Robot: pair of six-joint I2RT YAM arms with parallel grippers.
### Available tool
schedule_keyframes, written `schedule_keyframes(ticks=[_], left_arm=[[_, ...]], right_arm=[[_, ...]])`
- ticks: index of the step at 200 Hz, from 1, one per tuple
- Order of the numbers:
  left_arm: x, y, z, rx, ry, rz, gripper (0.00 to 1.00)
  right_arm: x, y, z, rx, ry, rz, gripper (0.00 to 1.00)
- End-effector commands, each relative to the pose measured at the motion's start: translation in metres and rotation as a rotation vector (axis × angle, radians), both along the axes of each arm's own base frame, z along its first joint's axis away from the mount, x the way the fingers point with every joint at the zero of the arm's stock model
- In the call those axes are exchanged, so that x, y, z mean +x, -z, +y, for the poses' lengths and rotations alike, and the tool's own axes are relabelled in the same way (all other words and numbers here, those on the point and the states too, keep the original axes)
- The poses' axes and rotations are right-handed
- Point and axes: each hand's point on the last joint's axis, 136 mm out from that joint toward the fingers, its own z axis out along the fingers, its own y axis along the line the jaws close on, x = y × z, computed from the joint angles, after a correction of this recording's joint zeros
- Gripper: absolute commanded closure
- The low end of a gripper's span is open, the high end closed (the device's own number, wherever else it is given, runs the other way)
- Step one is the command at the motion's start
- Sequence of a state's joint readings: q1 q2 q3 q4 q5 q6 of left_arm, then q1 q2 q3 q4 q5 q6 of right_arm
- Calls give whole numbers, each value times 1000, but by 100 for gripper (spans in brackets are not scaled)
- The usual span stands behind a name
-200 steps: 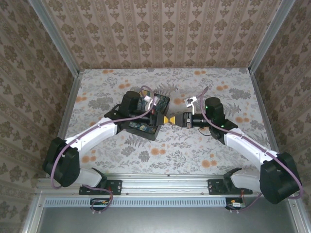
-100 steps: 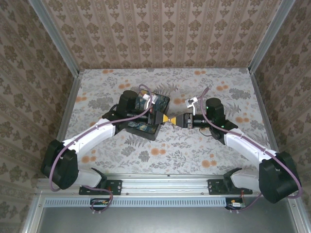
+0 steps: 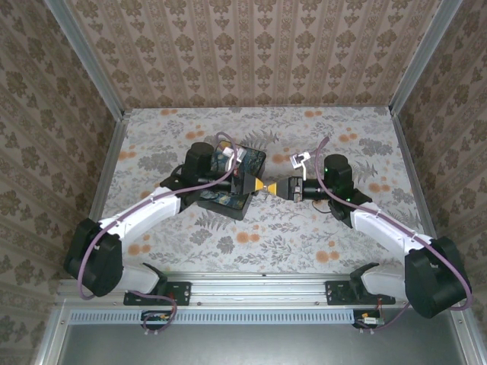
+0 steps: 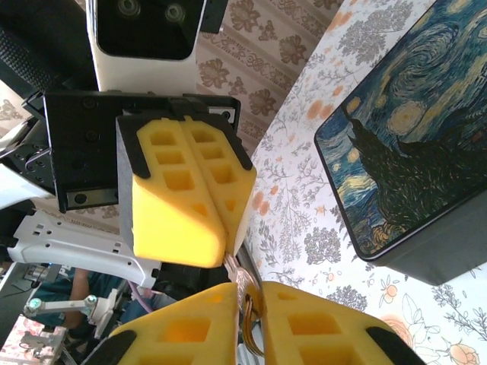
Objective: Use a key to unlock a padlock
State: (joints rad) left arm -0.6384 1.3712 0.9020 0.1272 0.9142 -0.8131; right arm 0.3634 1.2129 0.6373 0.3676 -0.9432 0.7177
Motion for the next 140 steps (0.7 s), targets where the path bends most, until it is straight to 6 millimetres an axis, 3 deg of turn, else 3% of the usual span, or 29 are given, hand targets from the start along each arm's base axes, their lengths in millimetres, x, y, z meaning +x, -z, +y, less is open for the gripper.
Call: schedule_keyframes(ticks=[1,99,126,140], left_arm=[[1,-14,2,-41,3,-30,100],[0,-3,2,-49,-2,-9,100],[0,-3,0,-65,2,-7,100],[-2,-7,-1,-86,11,-15,100]], right_arm=[[-6,-7,0,40,-26,-20,88],[-6,-21,0,118,-4,-26,100],[-5,-21,0,120,1,-20,100],[-5,-19,0,115,1,-11,92]])
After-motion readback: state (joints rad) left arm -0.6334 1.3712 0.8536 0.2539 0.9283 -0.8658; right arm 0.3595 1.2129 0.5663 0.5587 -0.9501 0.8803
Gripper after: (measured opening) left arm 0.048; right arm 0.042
